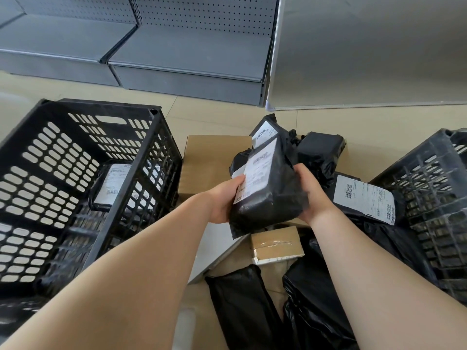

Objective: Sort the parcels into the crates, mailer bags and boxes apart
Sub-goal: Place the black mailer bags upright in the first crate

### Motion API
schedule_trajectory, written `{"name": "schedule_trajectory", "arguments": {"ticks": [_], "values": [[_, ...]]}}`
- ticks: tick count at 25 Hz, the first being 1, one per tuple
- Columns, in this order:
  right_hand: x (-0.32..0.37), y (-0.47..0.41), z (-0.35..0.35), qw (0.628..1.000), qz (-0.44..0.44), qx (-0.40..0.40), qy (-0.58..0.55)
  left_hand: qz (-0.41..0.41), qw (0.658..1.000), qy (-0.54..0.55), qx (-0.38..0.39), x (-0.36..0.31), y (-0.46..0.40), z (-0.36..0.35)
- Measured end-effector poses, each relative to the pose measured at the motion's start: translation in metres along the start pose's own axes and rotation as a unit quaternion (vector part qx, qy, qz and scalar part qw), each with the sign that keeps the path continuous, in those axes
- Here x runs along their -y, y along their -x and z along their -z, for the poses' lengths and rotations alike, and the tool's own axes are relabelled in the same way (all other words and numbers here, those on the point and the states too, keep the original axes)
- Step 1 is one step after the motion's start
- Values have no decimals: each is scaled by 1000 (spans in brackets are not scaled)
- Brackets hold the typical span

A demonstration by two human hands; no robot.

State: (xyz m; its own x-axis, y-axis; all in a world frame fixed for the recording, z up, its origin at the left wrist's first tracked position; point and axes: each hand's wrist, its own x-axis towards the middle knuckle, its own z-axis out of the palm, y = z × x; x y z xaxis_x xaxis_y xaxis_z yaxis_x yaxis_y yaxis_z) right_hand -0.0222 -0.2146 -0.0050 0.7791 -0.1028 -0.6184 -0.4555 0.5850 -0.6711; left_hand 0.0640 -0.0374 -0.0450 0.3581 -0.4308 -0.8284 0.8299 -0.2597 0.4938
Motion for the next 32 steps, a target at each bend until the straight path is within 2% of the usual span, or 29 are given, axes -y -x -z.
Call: {"name": "schedule_trajectory", "arguments": {"ticks": [4, 7, 10, 13, 16, 18, 21, 26, 29, 32], "values": [[-2, -11, 3, 999, -20, -43, 12, -8, 999, 38, -11, 0, 5, 1], [-7, -20, 0, 998, 1, -64, 1, -24, 999, 31, -34, 2, 8, 7], [-8, -27, -1, 994, 29, -86, 59, -34, 998, 21, -42, 3, 12, 11], [-4, -34, -5, 987, 33, -124, 98, -65, 997, 30, -36, 4, 17, 11], [-5, -35, -13, 982, 11, -164, 91, -105, 993, 29, -37, 5, 17, 12], [-7, -34, -12, 985, -27, -153, 75, -113, 992, 50, -30, 6, 18, 13], [-10, -28, -3, 987, -74, -85, 117, -139, 983, 118, -26, 3, 20, 17], [-5, -26, -1, 993, -66, -13, 98, -180, 952, 247, -35, -7, 18, 21], [-12, -31, -9, 986, -60, 2, 155, -185, 956, 225, -45, -5, 17, 15], [-21, -35, -12, 988, -33, -34, 147, -162, 969, 186, -32, -3, 20, 10]]}}
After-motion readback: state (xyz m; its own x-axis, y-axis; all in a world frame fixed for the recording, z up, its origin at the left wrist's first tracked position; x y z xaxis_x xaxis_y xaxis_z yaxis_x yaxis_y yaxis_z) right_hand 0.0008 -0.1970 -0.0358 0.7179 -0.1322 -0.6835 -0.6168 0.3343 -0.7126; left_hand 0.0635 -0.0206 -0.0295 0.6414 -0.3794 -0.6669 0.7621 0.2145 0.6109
